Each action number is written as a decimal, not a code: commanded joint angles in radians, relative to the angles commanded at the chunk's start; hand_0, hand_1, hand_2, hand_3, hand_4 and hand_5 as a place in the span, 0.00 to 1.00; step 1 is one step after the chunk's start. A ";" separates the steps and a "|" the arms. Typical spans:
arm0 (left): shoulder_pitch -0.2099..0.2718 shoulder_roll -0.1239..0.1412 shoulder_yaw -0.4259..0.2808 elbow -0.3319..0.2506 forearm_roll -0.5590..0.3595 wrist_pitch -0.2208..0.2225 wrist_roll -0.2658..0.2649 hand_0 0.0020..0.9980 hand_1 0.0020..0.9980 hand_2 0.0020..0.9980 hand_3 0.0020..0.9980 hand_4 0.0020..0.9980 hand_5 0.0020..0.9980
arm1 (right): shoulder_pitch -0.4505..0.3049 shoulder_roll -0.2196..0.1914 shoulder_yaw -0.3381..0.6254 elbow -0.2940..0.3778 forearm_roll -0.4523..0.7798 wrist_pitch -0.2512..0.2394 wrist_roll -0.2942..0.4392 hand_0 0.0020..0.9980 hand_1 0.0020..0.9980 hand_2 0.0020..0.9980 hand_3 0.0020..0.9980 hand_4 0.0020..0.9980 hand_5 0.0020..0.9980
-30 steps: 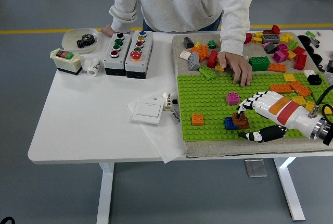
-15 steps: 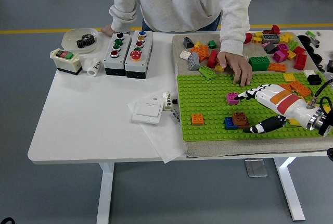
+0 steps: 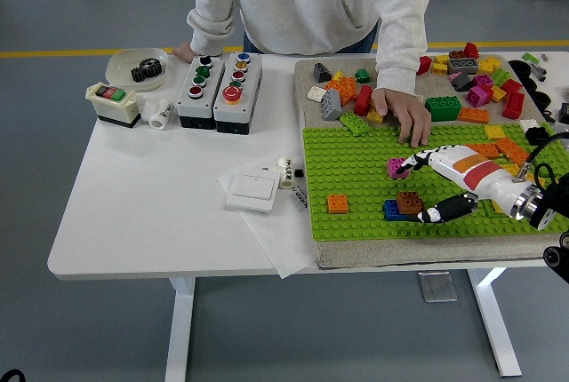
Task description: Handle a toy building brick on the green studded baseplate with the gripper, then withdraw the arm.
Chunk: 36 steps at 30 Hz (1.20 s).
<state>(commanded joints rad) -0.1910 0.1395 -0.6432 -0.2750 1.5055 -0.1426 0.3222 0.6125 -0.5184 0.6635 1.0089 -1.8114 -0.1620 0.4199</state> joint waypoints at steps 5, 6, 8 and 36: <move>-0.003 0.001 0.004 0.000 -0.008 0.001 0.000 0.73 0.73 0.74 0.60 0.66 0.60 | 0.003 0.005 -0.004 -0.020 0.000 -0.001 0.000 0.67 0.60 0.65 0.61 0.97 0.49; -0.004 0.001 0.005 0.000 -0.008 0.000 0.000 0.73 0.73 0.74 0.60 0.66 0.60 | 0.003 0.007 -0.005 -0.026 0.000 -0.002 0.000 0.67 0.60 0.65 0.61 0.97 0.49; -0.005 0.001 0.006 -0.001 -0.010 0.000 0.001 0.73 0.73 0.74 0.60 0.66 0.60 | 0.004 0.011 -0.005 -0.039 0.001 -0.004 0.000 0.67 0.60 0.65 0.61 0.97 0.49; -0.006 0.002 0.008 -0.001 -0.009 -0.001 0.000 0.74 0.73 0.75 0.60 0.66 0.60 | 0.000 0.027 -0.010 -0.070 0.017 0.004 -0.002 0.63 0.56 0.61 0.56 0.90 0.53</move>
<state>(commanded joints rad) -0.1974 0.1416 -0.6356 -0.2765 1.4962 -0.1433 0.3224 0.6126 -0.4917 0.6536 0.9389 -1.7943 -0.1576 0.4178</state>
